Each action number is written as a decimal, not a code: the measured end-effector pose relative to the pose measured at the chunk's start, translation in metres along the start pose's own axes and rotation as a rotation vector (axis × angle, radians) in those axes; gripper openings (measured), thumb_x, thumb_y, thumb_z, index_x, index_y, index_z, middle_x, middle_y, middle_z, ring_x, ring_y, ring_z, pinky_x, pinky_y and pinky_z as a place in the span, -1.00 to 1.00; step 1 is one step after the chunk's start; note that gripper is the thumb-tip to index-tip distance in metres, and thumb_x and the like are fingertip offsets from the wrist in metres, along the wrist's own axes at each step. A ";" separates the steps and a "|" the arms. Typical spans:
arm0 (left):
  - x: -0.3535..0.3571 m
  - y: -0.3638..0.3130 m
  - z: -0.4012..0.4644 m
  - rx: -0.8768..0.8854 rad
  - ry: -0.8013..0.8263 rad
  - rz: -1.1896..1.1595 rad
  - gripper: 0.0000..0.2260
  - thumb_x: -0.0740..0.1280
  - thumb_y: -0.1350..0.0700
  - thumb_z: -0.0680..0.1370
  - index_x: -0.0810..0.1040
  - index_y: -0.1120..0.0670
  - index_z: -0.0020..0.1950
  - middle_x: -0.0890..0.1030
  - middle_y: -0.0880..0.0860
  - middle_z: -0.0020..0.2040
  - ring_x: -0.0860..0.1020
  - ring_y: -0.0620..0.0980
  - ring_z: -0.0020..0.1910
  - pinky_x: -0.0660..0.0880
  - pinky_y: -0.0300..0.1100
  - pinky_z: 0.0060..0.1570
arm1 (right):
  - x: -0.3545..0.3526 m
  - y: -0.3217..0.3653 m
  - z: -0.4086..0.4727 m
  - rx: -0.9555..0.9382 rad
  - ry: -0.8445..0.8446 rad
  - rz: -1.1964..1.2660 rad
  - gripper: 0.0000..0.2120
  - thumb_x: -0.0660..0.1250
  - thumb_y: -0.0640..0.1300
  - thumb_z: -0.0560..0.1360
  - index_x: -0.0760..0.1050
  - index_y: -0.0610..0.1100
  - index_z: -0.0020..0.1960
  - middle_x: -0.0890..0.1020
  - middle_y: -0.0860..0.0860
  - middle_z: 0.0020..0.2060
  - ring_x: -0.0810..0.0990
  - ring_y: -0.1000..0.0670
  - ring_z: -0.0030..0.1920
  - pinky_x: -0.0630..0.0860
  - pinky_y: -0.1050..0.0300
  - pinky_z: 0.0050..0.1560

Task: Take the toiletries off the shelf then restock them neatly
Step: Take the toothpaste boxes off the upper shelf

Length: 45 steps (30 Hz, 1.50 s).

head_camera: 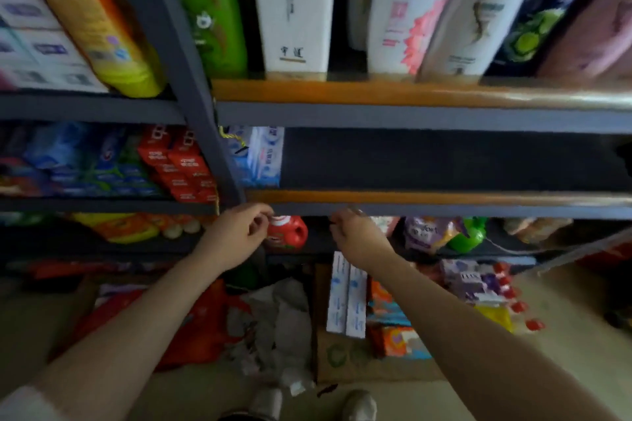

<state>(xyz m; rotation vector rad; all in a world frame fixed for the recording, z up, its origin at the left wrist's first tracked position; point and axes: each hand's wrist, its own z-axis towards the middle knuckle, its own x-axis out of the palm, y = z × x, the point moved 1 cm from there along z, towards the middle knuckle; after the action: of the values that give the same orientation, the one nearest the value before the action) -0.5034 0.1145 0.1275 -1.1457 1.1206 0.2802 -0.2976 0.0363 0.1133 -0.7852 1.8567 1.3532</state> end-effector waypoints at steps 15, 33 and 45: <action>0.016 0.040 0.026 -0.122 -0.206 0.034 -0.78 0.22 0.10 0.58 0.53 0.08 0.20 0.58 0.02 -0.02 0.54 -0.07 -0.15 0.43 -0.26 -0.16 | 0.046 0.029 0.143 -0.473 0.090 -0.544 -0.49 -0.07 0.10 0.62 -0.05 -0.03 0.52 -0.01 0.09 0.52 -0.08 -0.04 0.51 -0.08 -0.05 0.46; 0.040 0.028 0.047 0.003 -0.177 -0.122 -0.80 0.28 0.20 0.54 0.55 0.11 0.15 0.54 -0.05 0.01 0.52 -0.15 -0.10 0.46 -0.35 -0.14 | -0.001 0.010 0.165 0.193 -0.137 0.049 -0.49 0.38 0.03 0.38 0.34 -0.18 0.22 0.53 -0.13 0.13 0.54 -0.20 0.09 0.51 0.00 -0.05; 0.061 -0.048 0.027 -0.222 -0.154 -1.104 -0.74 0.31 0.22 0.52 0.42 -0.03 0.15 0.58 -0.07 0.08 0.57 -0.25 0.04 0.51 -0.32 -0.03 | 0.013 -0.056 0.003 0.005 0.109 0.523 -0.56 0.47 -0.19 0.35 0.27 0.04 0.05 0.49 0.11 -0.10 0.53 0.05 -0.11 0.53 0.17 -0.20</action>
<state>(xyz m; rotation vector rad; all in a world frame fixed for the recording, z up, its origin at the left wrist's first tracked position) -0.4267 0.0951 0.1048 -1.7331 0.2091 -0.3756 -0.2596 0.0231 0.0720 -0.3828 2.2502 1.6416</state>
